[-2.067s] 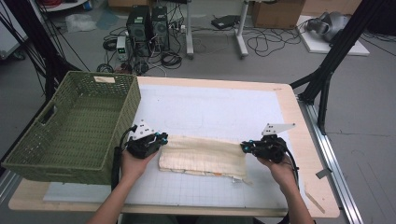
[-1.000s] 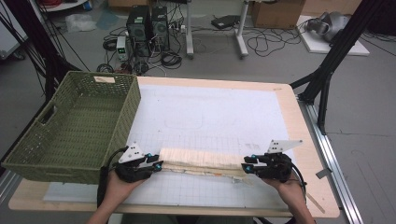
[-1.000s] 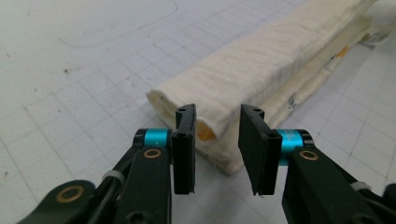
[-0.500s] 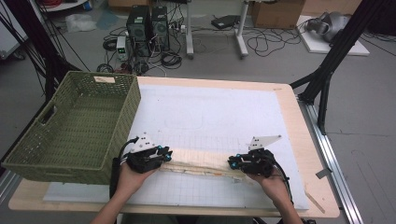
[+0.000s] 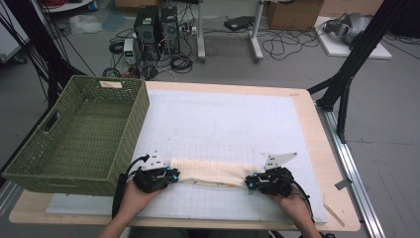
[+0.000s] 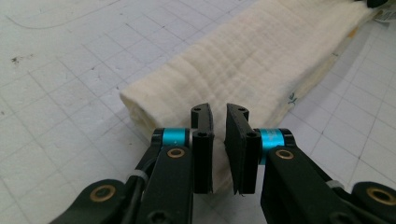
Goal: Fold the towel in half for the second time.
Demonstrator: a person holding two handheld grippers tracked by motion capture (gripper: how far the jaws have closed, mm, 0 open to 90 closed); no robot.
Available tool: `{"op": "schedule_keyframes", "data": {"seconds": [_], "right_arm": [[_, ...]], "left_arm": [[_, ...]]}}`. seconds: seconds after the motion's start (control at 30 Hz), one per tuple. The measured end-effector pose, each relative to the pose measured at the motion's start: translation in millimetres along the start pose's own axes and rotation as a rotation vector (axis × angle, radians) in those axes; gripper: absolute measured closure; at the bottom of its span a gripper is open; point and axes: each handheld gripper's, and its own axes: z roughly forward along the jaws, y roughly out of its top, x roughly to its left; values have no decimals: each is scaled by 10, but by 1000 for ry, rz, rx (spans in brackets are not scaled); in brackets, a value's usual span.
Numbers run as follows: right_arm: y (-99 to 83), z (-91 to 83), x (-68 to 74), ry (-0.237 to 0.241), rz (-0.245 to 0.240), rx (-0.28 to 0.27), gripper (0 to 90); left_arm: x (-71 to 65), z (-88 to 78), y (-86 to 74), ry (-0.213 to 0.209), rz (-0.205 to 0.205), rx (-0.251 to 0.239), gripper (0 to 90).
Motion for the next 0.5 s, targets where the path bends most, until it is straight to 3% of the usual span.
{"op": "schedule_keyframes", "data": {"seconds": [0.1,0.13,0.23,0.37,0.5], "right_arm": [[-17,-30,13,-16,-6,0,764],[5,-72,36,-34,-32,-12,753],[8,-147,32,-38,-38,-48,730],[-34,-179,25,-43,-60,-38,697],[-73,-158,30,-38,-51,-17,691]], "left_arm": [[2,-5,22,-6,-1,2,793],[-1,-20,29,-9,-6,-12,770],[-23,-114,37,-27,7,-45,741],[-14,-137,-8,-41,22,-19,668],[-19,-103,-29,-35,19,-12,691]]}}
